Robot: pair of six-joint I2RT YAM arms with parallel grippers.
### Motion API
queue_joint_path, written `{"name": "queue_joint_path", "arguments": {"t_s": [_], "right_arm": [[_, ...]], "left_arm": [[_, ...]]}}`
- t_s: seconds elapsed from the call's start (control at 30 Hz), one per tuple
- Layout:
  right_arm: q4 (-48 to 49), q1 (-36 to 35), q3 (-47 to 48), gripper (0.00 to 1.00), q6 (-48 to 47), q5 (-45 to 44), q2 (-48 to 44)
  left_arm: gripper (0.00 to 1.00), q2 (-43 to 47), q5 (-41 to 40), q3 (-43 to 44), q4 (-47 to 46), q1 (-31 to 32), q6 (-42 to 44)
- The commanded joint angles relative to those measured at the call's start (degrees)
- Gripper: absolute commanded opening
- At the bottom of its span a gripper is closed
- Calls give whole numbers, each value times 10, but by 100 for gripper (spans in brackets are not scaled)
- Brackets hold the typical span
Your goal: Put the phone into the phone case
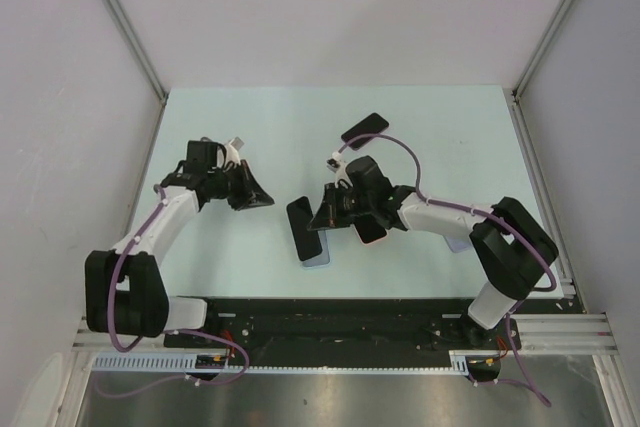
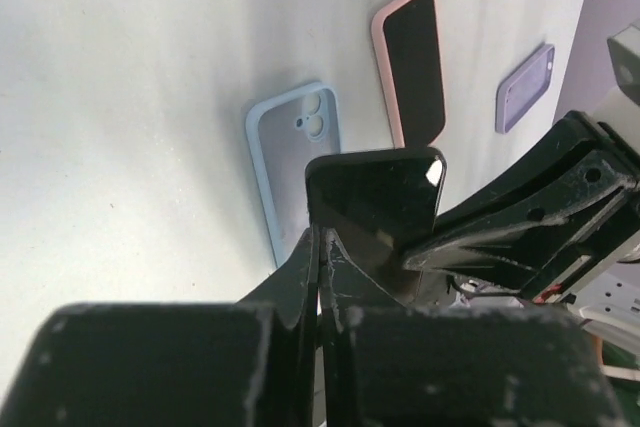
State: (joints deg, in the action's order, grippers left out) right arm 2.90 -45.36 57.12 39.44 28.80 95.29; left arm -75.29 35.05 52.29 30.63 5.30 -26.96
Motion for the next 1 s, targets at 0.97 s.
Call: {"name": "queue_joint_path", "arguments": {"t_s": [0.97], "right_arm": [[77, 56, -70, 0, 97, 59, 60]], "left_arm": [[0, -158, -35, -114, -174, 91, -85]]}}
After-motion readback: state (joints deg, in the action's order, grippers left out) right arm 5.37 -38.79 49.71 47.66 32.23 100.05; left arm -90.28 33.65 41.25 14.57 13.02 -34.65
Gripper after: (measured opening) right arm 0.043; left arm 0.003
